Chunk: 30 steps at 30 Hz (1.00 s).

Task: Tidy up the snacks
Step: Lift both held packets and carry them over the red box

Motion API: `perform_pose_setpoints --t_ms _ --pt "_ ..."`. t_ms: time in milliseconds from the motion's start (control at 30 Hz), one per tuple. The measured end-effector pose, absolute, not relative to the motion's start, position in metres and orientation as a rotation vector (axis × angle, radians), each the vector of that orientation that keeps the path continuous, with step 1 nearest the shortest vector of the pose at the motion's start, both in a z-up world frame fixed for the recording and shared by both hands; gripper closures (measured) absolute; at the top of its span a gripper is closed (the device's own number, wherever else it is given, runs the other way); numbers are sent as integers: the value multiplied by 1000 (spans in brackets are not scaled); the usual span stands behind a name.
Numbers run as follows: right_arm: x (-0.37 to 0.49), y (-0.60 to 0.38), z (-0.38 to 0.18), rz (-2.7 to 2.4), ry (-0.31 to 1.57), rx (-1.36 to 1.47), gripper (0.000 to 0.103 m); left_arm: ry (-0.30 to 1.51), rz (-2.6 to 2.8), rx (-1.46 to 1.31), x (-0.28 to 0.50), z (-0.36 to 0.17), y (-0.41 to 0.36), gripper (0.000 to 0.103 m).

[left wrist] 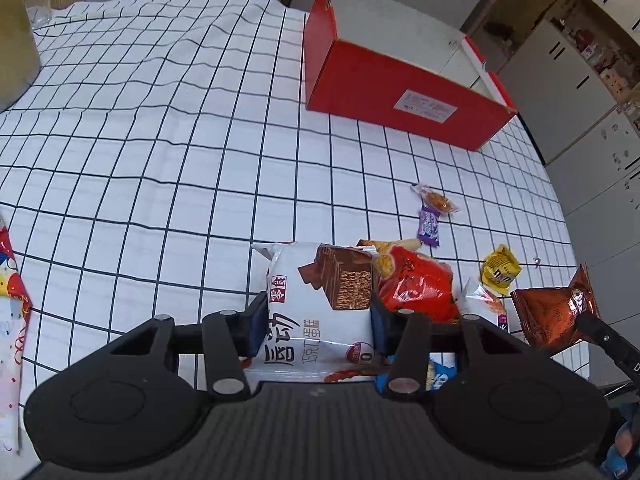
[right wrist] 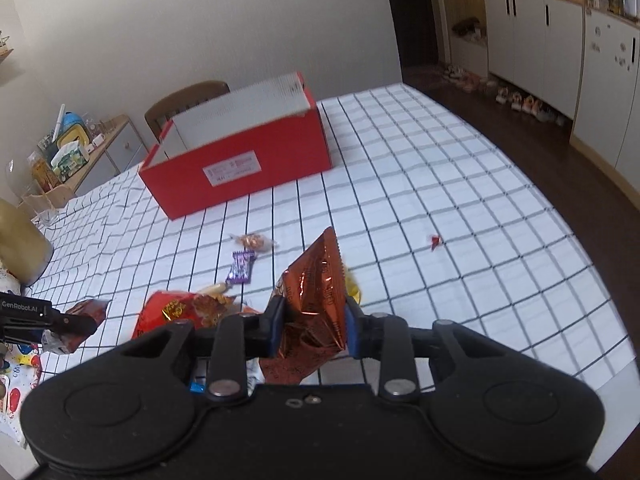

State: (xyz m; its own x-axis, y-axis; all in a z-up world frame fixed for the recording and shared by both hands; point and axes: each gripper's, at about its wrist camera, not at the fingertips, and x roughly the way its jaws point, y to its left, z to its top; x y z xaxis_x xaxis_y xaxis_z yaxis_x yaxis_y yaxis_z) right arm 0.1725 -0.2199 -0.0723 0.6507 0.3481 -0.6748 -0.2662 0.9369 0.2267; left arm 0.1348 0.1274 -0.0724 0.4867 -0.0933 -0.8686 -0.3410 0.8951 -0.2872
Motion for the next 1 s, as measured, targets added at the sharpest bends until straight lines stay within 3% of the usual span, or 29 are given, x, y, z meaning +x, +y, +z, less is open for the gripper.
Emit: perform_pose_setpoints --t_ms 1000 --pt "246 -182 31 438 569 32 75 884 148 -329 215 17 109 54"
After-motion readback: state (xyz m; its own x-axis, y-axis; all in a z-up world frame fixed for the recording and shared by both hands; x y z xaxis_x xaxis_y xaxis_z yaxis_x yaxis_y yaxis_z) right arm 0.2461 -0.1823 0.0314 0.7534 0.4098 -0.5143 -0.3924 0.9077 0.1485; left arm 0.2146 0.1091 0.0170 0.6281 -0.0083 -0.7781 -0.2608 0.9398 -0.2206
